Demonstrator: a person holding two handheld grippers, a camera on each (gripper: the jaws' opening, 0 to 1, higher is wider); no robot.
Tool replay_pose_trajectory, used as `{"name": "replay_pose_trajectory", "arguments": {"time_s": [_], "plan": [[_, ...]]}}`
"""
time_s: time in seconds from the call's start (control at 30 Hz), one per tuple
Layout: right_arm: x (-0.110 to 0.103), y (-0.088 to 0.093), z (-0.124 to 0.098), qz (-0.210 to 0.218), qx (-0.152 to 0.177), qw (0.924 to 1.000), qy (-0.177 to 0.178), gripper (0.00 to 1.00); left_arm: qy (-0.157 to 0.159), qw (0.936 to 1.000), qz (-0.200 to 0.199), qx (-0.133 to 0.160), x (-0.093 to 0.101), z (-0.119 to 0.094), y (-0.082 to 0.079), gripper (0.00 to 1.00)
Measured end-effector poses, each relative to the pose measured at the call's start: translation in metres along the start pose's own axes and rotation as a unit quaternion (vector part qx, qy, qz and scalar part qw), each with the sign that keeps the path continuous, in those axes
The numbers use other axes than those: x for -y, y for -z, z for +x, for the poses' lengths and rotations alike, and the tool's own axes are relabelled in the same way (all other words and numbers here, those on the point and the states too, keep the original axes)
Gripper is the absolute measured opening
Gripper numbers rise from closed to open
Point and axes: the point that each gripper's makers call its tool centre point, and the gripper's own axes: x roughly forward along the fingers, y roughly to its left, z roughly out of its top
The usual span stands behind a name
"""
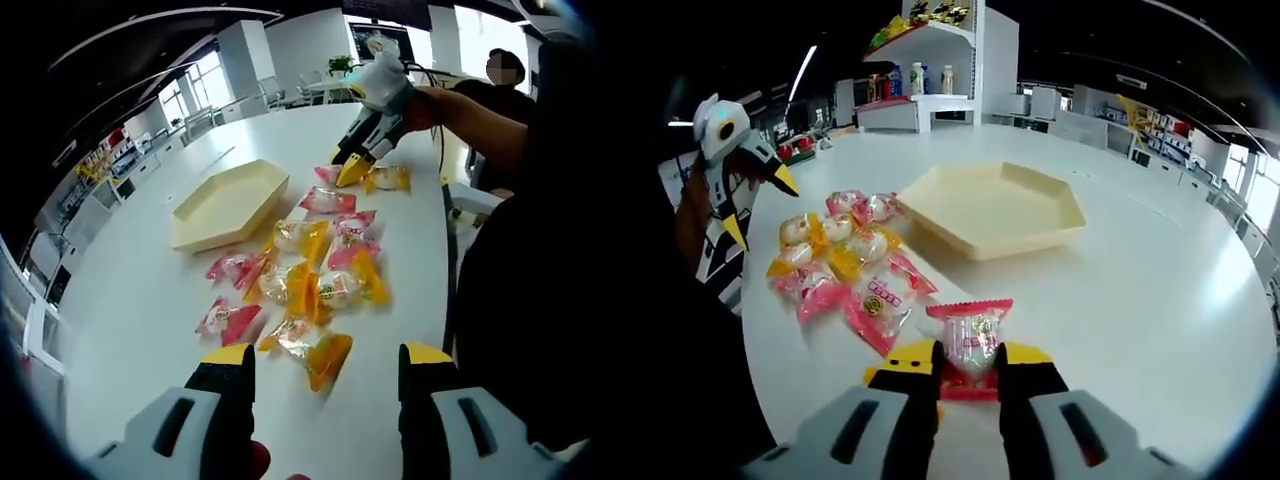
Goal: Pick up the marshmallows scattered on the table and place them into the bowl on the table
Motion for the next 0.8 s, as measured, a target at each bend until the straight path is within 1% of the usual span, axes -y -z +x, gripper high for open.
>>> {"name": "replay_pose_trajectory", "arguments": {"time_s": [0.2, 0.33, 0.63, 0.8], "plan": [[0.004, -0.002, -0.002, 0.0, 0.008, 0.9999, 0.01, 0.23, 0.001, 1.0, 0.002, -0.003, 0.001, 0.001, 0.002, 0.58], [0.004, -0.005, -0.004, -0.013, 0.015, 0.9997, 0.012, 0.22, 0.0, 1.0, 0.001, -0.002, 0.0, 0.001, 0.001, 0.58], [0.008, -0.01, -0.008, -0.014, 0.022, 0.9995, 0.02, 0.22, 0.0, 1.0, 0.002, -0.001, -0.001, 0.001, 0.001, 0.58], [0.013, -0.011, -0.01, -0.007, 0.029, 0.9992, 0.026, 0.22, 0.002, 1.0, 0.002, -0.001, -0.001, 0.001, 0.001, 0.58]]}}
